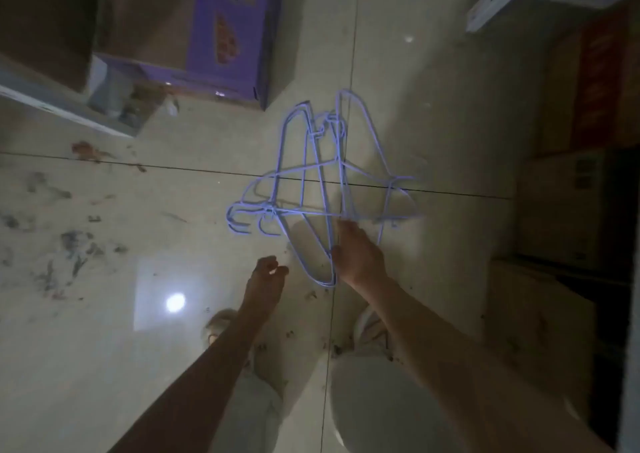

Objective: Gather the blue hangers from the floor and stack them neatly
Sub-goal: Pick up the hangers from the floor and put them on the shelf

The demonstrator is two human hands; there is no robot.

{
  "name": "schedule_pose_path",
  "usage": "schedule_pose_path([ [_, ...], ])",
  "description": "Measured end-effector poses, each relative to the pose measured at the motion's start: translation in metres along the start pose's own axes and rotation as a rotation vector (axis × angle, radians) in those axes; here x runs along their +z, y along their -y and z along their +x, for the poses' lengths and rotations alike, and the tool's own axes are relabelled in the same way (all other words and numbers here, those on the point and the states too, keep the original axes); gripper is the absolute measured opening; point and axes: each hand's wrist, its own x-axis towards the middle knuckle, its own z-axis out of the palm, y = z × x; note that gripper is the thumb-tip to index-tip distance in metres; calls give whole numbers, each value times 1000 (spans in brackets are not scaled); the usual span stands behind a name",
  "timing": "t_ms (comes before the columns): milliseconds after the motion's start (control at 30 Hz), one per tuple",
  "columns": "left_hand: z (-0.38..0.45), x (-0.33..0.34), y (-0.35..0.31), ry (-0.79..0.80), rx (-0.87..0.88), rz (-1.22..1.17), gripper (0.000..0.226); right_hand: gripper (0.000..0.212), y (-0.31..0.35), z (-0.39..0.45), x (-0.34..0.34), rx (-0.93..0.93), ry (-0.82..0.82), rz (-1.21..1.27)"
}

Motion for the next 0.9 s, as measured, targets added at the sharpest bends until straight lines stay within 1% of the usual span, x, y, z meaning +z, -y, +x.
schedule_pose_path([
  [100, 44, 12, -2, 60, -44, -183, 42, 57, 1, 44, 14, -104, -132, -145],
  [133, 59, 16, -6, 66, -59, -228, 36, 56, 2, 59, 17, -143, -157, -194],
  [167, 72, 21, -6, 65, -45, -257, 25, 53, 3, 72, 21, -166, -172, -237],
  [200, 79, 24, -8, 51, -39, -284, 13, 49, 5, 82, 26, -187, -181, -261],
  [233, 88, 27, -9, 18, -29, -316, 11, 43, 6, 91, 30, -200, -190, -276],
  [300, 99, 31, -10, -38, -50, -366, 19, 26, 7, 102, 35, -185, -199, -252],
  [367, 102, 33, -7, -34, -58, -373, 18, 15, 7, 108, 37, -170, -194, -210],
  [433, 96, 30, -4, -18, -43, -369, 17, 18, 6, 108, 35, -200, -152, -209],
  [500, 87, 26, -1, -58, -5, -353, 17, 22, 5, 103, 31, -260, -120, -237],
  [567, 74, 20, -1, -110, 36, -353, 19, 22, 4, 94, 25, -324, -138, -246],
  [667, 48, 8, -8, -155, 88, -359, 11, 24, 9, 71, 12, -377, -195, -214],
  [733, 27, -2, -14, -162, 82, -382, 9, 25, 15, 52, -2, -358, -218, -145],
  [800, 4, -15, -23, -137, 41, -454, 9, 25, 20, 32, -22, -300, -242, -88],
  [833, -6, -22, -27, -130, 13, -463, 10, 24, 23, 22, -33, -251, -258, -66],
  [900, -24, -38, -36, -173, -33, -393, 12, 26, 28, 6, -56, -126, -293, 10],
])
